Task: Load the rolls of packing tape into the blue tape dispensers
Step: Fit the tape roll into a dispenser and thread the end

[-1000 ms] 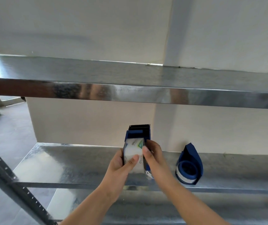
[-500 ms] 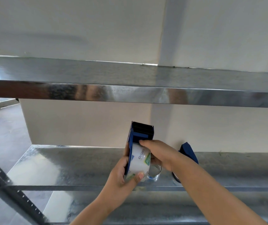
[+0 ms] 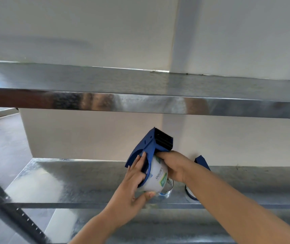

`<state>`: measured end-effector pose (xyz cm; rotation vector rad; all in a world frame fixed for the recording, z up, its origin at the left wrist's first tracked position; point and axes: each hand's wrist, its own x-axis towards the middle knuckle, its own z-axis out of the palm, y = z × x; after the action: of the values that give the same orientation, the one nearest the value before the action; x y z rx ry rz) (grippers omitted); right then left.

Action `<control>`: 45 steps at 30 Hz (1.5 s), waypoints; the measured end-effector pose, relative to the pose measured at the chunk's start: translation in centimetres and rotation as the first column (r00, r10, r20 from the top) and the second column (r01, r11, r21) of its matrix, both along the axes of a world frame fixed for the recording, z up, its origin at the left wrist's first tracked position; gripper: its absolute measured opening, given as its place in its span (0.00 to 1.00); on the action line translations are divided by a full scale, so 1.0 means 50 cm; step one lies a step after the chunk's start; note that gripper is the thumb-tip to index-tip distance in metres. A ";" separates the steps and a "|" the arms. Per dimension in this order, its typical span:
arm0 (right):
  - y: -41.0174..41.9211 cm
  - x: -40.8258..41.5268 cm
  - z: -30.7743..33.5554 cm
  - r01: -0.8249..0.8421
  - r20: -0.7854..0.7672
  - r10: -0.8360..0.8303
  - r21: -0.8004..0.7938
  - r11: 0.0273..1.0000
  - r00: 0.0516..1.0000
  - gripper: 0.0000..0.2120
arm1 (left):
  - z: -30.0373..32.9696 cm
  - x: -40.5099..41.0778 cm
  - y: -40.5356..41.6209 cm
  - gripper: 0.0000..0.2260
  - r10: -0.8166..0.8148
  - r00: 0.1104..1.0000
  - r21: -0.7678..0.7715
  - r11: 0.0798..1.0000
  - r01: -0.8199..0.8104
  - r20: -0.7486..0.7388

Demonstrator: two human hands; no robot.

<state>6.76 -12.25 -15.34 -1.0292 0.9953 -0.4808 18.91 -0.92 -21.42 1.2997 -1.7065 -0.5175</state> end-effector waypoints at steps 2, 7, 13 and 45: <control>0.007 -0.005 -0.006 0.078 0.010 -0.078 -0.063 0.995 0.997 0.10 | 0.006 0.000 0.003 0.22 0.000 0.999 -0.004 1.000 0.000 0.042; 0.022 -0.031 0.013 -0.008 -0.145 -0.044 -0.341 0.940 0.988 0.09 | 0.012 -0.004 0.017 0.10 0.028 0.992 -0.031 0.999 -0.032 -0.125; 0.017 -0.065 0.044 -0.205 -0.052 0.198 -0.280 0.938 0.979 0.11 | 0.032 -0.003 0.027 0.11 0.023 0.970 0.152 0.988 0.015 -0.241; 0.090 -0.047 -0.015 -0.145 -0.246 -0.050 -0.710 0.689 0.968 0.27 | 0.094 -0.018 0.002 0.11 0.056 0.802 0.364 0.908 0.207 -0.595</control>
<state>4.43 -7.74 -16.07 -1.8729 1.0067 -0.7475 18.00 -0.84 -16.74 1.1732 -1.1441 -1.2541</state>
